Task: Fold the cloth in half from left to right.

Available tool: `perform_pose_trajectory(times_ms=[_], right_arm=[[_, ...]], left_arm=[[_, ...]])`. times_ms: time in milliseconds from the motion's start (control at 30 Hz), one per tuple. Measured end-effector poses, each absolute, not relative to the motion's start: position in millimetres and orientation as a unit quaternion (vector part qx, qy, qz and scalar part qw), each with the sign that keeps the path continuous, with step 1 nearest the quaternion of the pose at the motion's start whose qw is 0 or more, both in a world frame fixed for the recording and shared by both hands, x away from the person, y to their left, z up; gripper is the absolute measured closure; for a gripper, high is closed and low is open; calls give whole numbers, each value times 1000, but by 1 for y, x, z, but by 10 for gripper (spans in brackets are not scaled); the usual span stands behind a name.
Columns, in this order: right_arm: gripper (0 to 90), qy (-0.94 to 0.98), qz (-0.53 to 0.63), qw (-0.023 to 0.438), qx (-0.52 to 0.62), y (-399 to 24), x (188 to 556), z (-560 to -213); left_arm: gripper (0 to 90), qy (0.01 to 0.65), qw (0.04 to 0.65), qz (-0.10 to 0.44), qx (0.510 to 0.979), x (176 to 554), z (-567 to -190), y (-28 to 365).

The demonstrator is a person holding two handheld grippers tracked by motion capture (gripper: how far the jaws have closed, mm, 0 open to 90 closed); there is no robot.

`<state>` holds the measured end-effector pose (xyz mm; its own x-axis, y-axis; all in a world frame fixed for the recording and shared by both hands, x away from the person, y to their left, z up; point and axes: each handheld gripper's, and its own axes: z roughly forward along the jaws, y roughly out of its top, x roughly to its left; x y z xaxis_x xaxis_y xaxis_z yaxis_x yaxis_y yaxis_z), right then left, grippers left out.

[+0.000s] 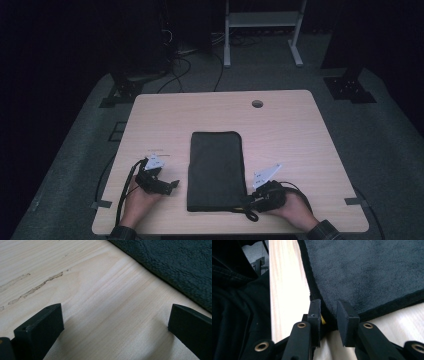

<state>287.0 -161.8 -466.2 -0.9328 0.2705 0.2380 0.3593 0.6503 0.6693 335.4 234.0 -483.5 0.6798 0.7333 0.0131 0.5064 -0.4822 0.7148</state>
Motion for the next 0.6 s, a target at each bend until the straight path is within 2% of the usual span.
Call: perform_pose_trajectory(times_ms=[33, 200, 300, 467, 600], right_arm=[[710, -907, -380, 58, -173, -163, 286, -465], [526, -901, -392, 73, -169, -167, 284, -462], [436, -891, -412, 56, -180, -171, 289, -454], [363, -878, -430, 15, -211, -177, 307, -445], [343, -873, -429, -25, -232, -179, 325, -440]], left_arm=[[0, 365, 352, 161, 847, 335, -483, 234], [0, 366, 355, 161, 845, 334, -484, 234], [0, 367, 362, 149, 844, 335, -483, 236], [0, 369, 380, 150, 835, 339, -477, 234], [0, 369, 384, 148, 833, 348, -468, 229]])
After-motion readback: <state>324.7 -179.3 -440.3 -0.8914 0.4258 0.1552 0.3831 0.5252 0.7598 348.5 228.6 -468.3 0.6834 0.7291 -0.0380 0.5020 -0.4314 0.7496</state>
